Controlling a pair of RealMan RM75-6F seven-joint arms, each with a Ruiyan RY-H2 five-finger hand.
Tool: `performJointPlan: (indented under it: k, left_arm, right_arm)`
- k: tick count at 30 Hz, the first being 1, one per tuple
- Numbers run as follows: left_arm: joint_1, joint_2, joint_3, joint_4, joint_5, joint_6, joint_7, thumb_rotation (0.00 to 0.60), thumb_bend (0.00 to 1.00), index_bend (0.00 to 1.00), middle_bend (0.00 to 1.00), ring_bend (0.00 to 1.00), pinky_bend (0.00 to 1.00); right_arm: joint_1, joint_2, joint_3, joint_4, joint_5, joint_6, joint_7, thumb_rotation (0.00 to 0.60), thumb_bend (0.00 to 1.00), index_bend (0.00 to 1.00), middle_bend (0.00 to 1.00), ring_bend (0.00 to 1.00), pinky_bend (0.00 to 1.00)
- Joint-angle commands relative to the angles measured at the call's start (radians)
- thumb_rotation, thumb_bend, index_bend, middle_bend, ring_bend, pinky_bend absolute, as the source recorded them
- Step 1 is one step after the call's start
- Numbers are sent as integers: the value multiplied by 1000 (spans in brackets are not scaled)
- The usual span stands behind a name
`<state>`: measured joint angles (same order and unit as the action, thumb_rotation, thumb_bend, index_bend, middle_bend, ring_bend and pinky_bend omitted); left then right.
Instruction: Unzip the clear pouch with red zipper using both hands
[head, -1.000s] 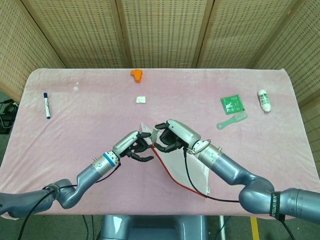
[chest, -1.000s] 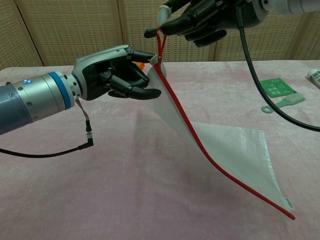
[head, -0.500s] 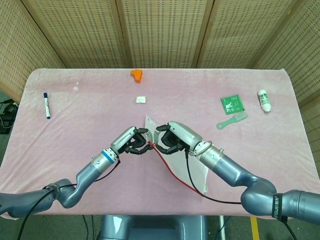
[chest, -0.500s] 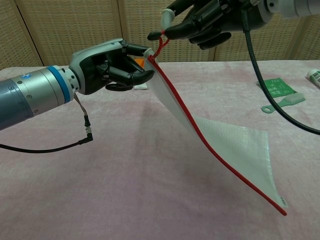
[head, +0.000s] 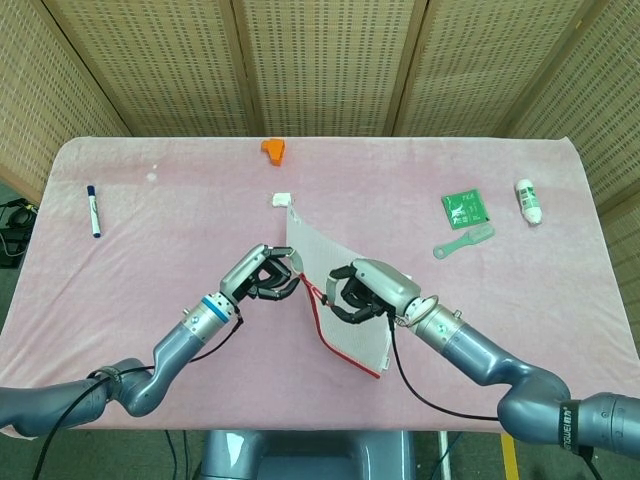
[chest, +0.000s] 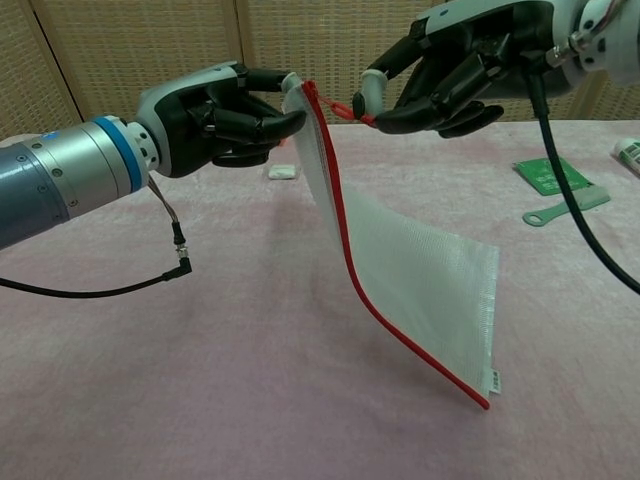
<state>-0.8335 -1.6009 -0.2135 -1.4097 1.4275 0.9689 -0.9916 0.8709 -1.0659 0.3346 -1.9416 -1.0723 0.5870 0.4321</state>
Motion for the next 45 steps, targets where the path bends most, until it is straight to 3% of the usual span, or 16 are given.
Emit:
performJointPlan:
  k: [1, 15, 25, 45]
  left_arm:
    - [1, 0, -5, -4, -5, -1, 1, 600, 900, 839, 981, 876, 1000]
    - [1, 16, -36, -50, -20, -7, -36, 600, 900, 843, 981, 876, 1000]
    - [12, 39, -68, -84, -33, 18, -39, 600, 900, 844, 981, 876, 1000]
    - [71, 180, -144, -149, -91, 61, -46, 600, 911, 846, 981, 876, 1000]
  right_arm:
    - [1, -6, -4, 3, -3, 0, -4, 600, 686, 804, 992, 942, 1000]
    - [28, -63, -37, 24, 45, 26, -79, 600, 687, 804, 993, 942, 1000]
    - [39, -54, -66, 23, 90, 27, -136, 600, 689, 804, 993, 942, 1000]
    - [-45, 8, -158, 97, 8, -9, -143, 600, 689, 805, 993, 942, 1000]
